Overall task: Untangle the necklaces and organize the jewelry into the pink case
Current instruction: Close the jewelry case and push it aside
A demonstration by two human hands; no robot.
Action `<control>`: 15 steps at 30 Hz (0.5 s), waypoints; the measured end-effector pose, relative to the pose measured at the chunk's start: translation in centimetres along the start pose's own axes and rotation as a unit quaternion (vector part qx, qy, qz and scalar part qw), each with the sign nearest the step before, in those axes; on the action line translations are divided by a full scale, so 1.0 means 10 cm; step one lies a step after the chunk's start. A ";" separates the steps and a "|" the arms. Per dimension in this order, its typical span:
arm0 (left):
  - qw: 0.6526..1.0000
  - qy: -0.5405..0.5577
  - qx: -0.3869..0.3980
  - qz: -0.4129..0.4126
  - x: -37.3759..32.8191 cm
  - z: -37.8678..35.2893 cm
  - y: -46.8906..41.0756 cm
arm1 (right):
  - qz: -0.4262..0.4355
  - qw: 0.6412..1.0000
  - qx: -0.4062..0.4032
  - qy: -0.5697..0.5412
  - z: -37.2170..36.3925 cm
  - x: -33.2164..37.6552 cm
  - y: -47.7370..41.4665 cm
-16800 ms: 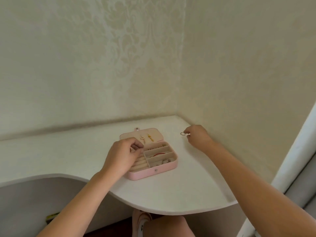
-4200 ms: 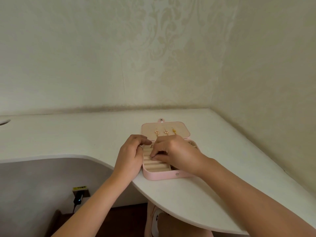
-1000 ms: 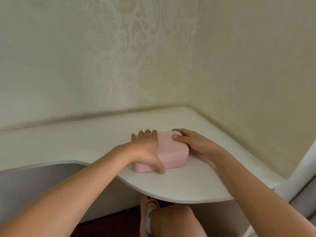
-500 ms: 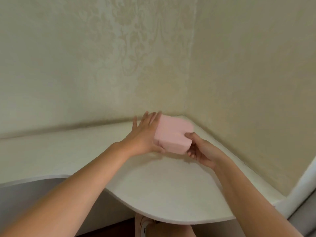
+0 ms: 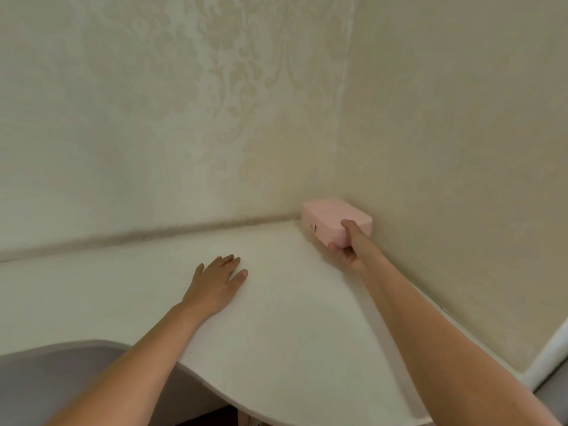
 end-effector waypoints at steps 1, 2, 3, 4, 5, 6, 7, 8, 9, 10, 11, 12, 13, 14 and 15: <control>1.000 0.005 -0.003 -0.001 0.00 0.00 0.00 | -0.002 1.000 -0.001 0.000 -0.05 -0.01 -0.02; 1.000 0.013 -0.006 0.001 0.01 0.01 0.00 | -0.003 1.000 -0.004 0.005 -0.08 -0.02 -0.05; 1.000 0.023 -0.008 0.002 0.01 0.02 0.01 | -0.005 1.000 -0.008 0.008 -0.09 -0.05 -0.07; 0.999 0.030 -0.010 0.003 0.00 0.04 0.01 | -0.008 1.000 -0.015 0.007 -0.09 -0.07 -0.10; 0.999 0.037 -0.012 0.004 0.00 0.06 0.01 | -0.010 1.000 -0.022 0.005 -0.09 -0.09 -0.12; 0.999 0.042 -0.014 0.005 -0.01 0.07 0.01 | -0.009 1.000 -0.029 0.001 -0.08 -0.10 -0.15; 0.999 0.047 -0.016 0.006 -0.01 0.07 0.01 | -0.008 0.999 -0.035 0.000 -0.08 -0.11 -0.17; 0.999 0.050 -0.016 0.006 -0.01 0.08 0.00 | -0.006 0.999 -0.039 -0.001 -0.09 -0.11 -0.18; 0.999 0.052 -0.014 0.006 -0.01 0.07 0.00 | -0.003 0.999 -0.043 -0.001 -0.10 -0.10 -0.20; 0.999 0.050 -0.014 0.006 -0.01 0.07 0.00 | 0.000 0.999 -0.044 0.001 -0.10 -0.10 -0.22; 0.999 0.044 -0.015 0.005 -0.01 0.08 0.00 | -0.001 0.999 -0.047 0.002 -0.11 -0.11 -0.25; 0.999 0.040 -0.015 0.004 -0.01 0.08 -0.01 | -0.004 0.999 -0.050 0.002 -0.13 -0.12 -0.25; 0.999 0.037 -0.015 0.005 -0.02 0.08 0.00 | -0.003 0.999 -0.054 0.000 -0.13 -0.13 -0.26; 0.999 0.035 -0.015 0.006 -0.02 0.08 0.00 | 0.000 0.998 -0.059 -0.004 -0.15 -0.13 -0.25; 0.999 0.034 -0.016 0.007 -0.02 0.08 0.00 | 0.006 0.998 -0.065 -0.004 -0.17 -0.12 -0.25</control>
Point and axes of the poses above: each hand's wrist, its own y-axis away from the middle knuckle, its own z-axis out of the back of the hand, x = y × z, the point moved 10 cm from there along -y, towards the middle knuckle, and after that the axes turned 5 degrees about -x, right-handed, at the moved point
